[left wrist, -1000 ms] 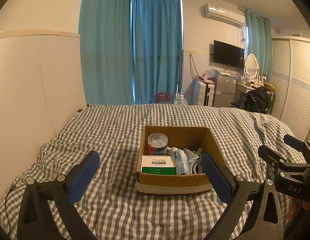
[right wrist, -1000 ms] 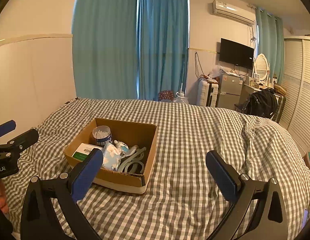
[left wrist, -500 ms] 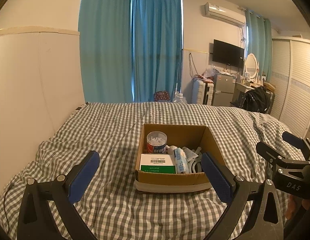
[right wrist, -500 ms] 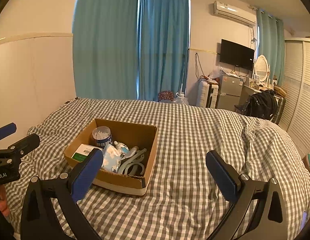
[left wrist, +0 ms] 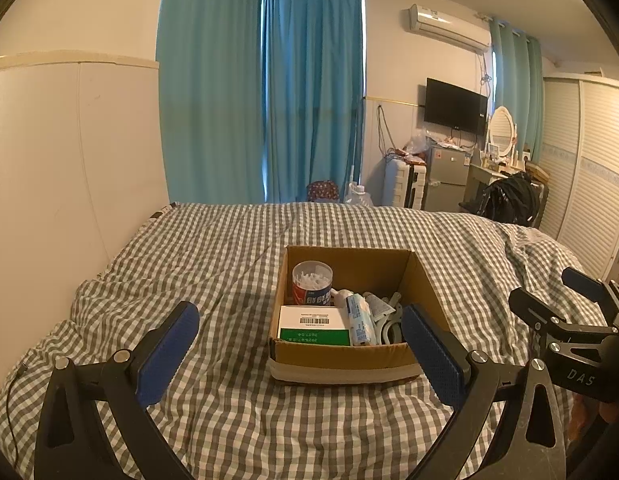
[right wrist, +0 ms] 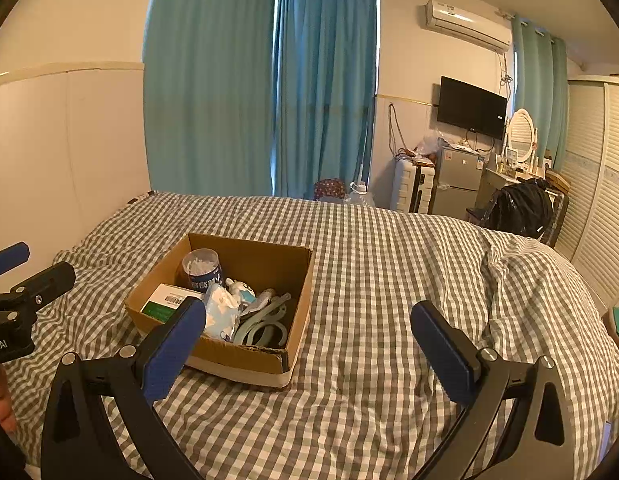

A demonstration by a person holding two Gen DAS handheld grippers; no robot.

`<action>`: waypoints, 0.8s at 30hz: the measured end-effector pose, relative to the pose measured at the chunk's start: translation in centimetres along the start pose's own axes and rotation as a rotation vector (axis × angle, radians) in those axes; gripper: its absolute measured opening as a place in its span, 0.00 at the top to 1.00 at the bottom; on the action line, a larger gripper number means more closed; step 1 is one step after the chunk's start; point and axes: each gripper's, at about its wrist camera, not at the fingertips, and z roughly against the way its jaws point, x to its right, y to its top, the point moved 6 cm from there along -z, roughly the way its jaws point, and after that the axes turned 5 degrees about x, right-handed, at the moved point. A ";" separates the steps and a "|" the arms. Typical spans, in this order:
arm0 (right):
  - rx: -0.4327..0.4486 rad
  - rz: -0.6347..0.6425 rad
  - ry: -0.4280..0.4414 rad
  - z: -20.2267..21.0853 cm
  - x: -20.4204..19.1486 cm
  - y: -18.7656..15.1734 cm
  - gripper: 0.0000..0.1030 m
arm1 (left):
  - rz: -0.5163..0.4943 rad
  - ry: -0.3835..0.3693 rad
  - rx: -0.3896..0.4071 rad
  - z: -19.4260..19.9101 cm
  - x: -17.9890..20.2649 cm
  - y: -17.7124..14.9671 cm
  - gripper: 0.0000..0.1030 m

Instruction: Organize objects

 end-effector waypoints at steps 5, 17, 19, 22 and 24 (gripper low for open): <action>-0.003 -0.001 0.000 -0.1 0.0 -0.1 0.00 | -0.001 -0.002 -0.003 -0.1 0.0 0.0 0.00; -0.011 0.006 -0.004 -0.1 0.0 -0.4 0.00 | 0.005 0.009 -0.010 -0.2 -0.2 -0.2 0.00; -0.014 0.010 -0.007 -0.2 -0.1 -0.5 0.00 | 0.005 0.013 -0.011 -0.2 -0.2 -0.2 0.00; -0.013 0.008 -0.006 -0.1 -0.1 -0.6 0.00 | 0.003 0.008 -0.013 -0.2 -0.2 -0.3 0.00; -0.012 0.008 -0.007 -0.1 0.0 -0.6 0.00 | 0.000 0.006 -0.010 -0.2 -0.1 -0.3 0.00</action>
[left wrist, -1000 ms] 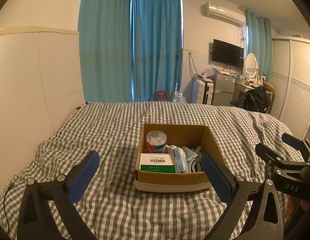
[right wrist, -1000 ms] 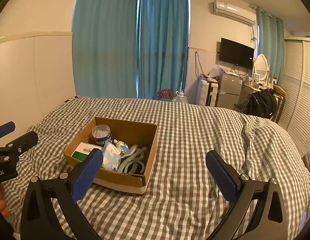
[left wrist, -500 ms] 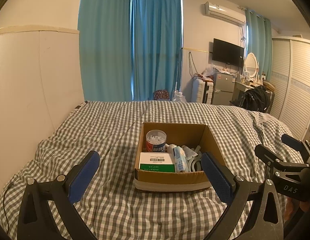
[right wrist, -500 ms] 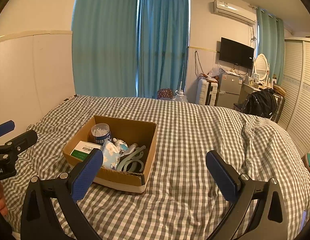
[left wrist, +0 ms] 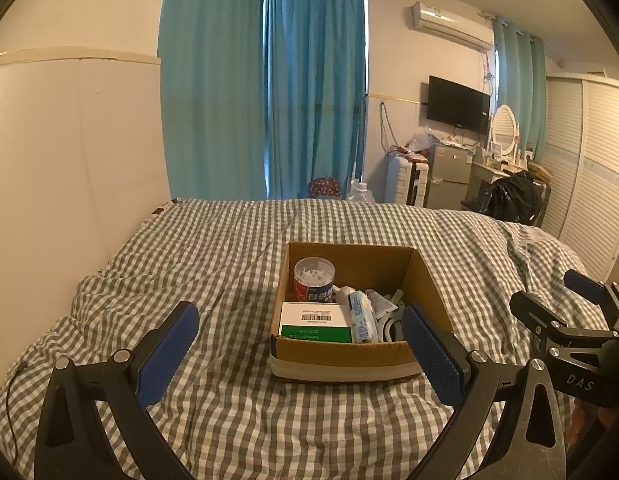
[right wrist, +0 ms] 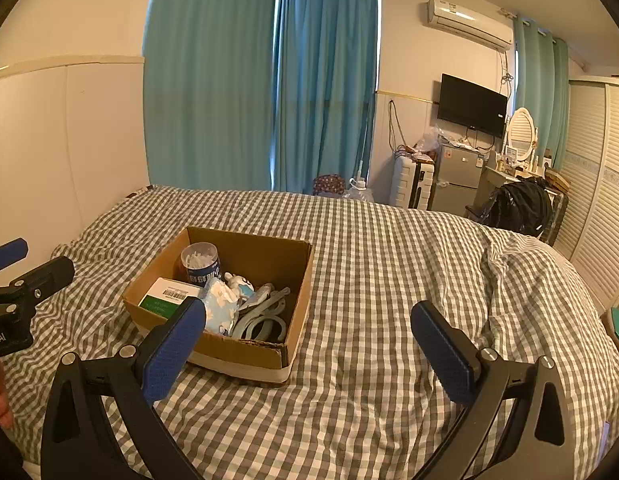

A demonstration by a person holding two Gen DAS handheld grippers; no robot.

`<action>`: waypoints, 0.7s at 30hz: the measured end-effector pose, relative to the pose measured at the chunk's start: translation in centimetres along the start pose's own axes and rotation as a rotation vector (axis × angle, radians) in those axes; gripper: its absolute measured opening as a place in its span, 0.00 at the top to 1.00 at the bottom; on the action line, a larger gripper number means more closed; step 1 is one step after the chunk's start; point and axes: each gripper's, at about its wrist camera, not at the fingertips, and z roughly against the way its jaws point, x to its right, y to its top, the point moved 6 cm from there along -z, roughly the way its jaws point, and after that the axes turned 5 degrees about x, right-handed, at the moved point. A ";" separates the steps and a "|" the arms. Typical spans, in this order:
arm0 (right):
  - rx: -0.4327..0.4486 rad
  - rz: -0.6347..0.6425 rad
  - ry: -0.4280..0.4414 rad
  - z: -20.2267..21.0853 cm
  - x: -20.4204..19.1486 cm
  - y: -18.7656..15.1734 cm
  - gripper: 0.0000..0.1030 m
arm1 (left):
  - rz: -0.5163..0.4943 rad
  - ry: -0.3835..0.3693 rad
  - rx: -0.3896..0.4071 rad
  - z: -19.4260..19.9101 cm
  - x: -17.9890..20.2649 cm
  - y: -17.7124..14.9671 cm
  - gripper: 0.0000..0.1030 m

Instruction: Organize objects

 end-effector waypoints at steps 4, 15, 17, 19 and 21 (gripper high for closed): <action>-0.001 -0.004 -0.001 -0.1 0.0 0.0 0.00 | -0.002 -0.001 0.001 0.0 0.1 0.0 0.00; -0.002 -0.003 -0.005 -0.1 -0.2 0.1 0.00 | -0.003 -0.002 0.000 0.0 0.1 0.0 0.00; -0.003 -0.005 -0.004 -0.1 -0.2 0.1 0.00 | -0.003 -0.002 0.000 0.0 0.2 0.0 0.00; -0.003 -0.005 -0.005 -0.1 -0.3 0.1 0.00 | -0.004 -0.002 0.000 0.0 0.1 0.0 0.00; -0.005 -0.004 -0.004 -0.1 -0.3 0.1 0.00 | -0.004 -0.003 0.001 0.0 0.1 0.0 0.00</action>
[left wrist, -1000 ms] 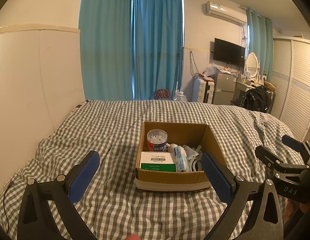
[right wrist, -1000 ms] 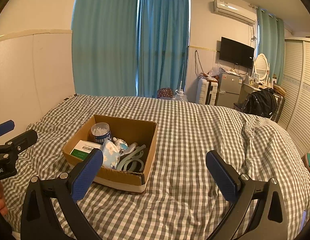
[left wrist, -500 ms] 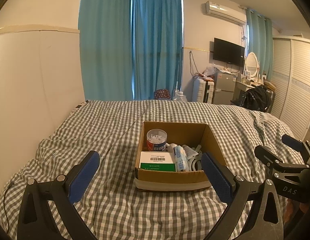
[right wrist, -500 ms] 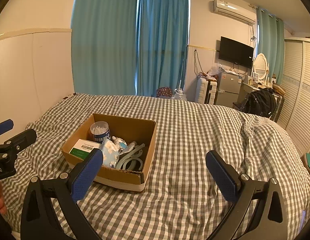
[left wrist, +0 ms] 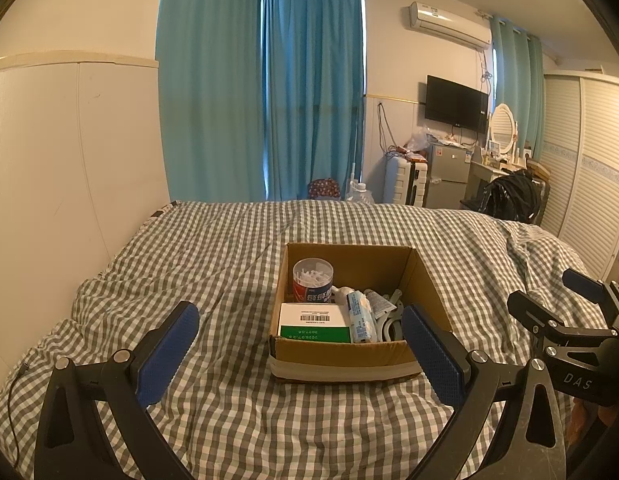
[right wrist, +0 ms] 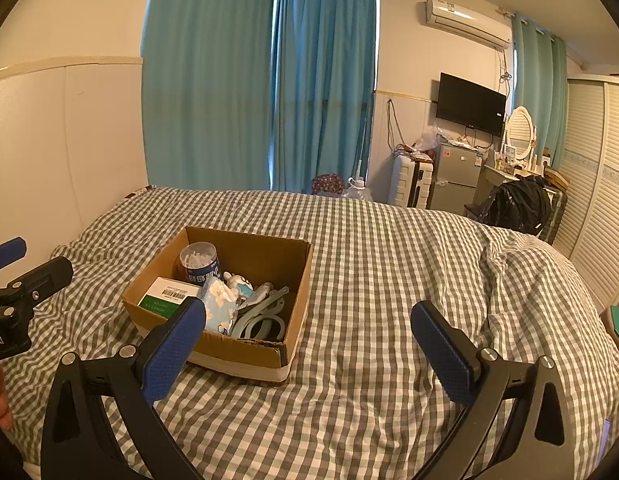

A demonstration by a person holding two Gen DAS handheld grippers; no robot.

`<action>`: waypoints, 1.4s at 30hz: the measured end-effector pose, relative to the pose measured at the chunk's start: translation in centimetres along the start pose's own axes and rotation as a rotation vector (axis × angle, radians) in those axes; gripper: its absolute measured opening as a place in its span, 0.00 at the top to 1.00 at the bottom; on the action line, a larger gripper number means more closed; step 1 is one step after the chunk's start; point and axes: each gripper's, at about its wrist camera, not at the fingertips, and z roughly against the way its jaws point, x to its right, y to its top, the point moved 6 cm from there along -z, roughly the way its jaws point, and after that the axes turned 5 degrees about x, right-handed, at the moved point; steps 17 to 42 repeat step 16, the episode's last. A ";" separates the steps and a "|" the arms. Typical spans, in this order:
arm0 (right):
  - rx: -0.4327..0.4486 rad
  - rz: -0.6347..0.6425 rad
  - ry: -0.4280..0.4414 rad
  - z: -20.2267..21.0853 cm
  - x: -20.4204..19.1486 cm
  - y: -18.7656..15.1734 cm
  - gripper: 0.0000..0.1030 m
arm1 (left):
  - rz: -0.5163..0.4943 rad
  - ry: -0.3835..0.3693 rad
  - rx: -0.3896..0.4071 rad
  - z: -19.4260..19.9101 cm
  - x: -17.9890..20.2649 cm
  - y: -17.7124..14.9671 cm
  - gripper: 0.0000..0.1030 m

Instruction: Organize objects

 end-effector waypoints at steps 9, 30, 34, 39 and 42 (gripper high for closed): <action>-0.002 0.000 0.001 0.0 -0.1 0.0 0.00 | 0.005 0.001 -0.004 -0.2 -0.2 -0.1 0.00; -0.011 0.003 0.006 -0.2 -0.3 -0.1 0.00 | 0.000 -0.003 -0.010 -0.5 -0.3 -0.3 0.00; -0.011 0.003 0.006 -0.2 -0.3 -0.1 0.00 | 0.000 -0.003 -0.010 -0.5 -0.3 -0.3 0.00; -0.011 0.003 0.006 -0.2 -0.3 -0.1 0.00 | 0.000 -0.003 -0.010 -0.5 -0.3 -0.3 0.00; -0.011 0.003 0.006 -0.2 -0.3 -0.1 0.00 | 0.000 -0.003 -0.010 -0.5 -0.3 -0.3 0.00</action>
